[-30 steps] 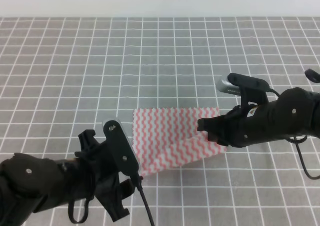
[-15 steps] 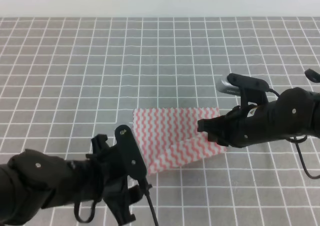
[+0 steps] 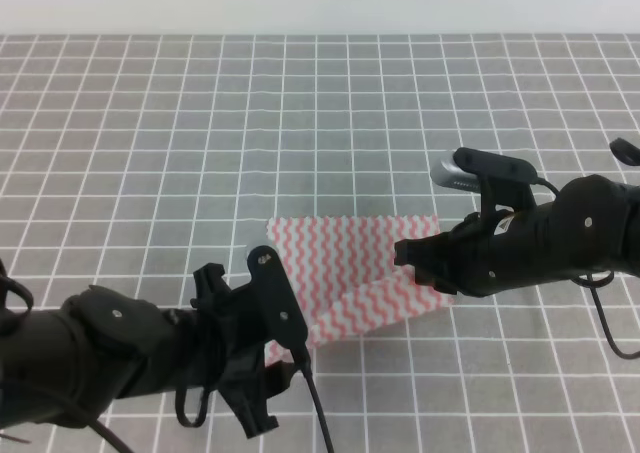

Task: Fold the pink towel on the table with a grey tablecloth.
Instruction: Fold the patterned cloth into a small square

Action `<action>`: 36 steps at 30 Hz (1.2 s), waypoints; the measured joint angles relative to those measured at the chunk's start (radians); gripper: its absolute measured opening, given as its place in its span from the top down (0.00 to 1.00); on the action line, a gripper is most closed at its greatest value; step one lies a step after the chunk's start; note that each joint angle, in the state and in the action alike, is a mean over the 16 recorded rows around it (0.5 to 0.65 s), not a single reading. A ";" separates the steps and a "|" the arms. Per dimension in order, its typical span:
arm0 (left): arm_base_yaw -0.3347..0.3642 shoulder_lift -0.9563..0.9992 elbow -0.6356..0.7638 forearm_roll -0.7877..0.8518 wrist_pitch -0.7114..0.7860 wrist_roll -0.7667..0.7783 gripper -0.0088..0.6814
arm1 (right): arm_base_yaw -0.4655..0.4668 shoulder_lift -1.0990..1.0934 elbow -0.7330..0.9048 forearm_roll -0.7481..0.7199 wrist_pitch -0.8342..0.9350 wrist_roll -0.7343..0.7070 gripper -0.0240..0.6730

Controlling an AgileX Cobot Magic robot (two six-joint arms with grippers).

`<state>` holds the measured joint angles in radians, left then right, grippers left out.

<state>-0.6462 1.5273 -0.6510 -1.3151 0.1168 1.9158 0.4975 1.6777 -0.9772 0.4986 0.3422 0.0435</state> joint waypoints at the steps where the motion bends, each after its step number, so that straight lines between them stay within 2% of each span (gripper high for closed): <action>1: 0.000 0.004 -0.002 0.000 -0.005 0.000 0.40 | 0.000 0.001 0.000 0.000 0.000 0.000 0.99; 9: 0.000 0.023 -0.005 -0.001 -0.039 0.008 0.46 | 0.000 0.001 0.000 0.000 0.004 -0.002 0.99; 25: 0.000 0.051 -0.005 -0.007 -0.046 0.067 0.92 | 0.000 -0.001 0.000 0.002 0.011 -0.019 0.99; 32: 0.000 0.052 -0.017 -0.063 -0.080 0.059 0.99 | 0.000 0.000 0.000 0.005 0.009 -0.021 0.99; 36: 0.000 0.051 -0.036 -0.106 -0.101 0.048 0.99 | 0.000 0.000 0.000 0.007 0.007 -0.021 0.99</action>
<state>-0.6462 1.5779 -0.6871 -1.4212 0.0154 1.9638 0.4973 1.6777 -0.9772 0.5055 0.3489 0.0221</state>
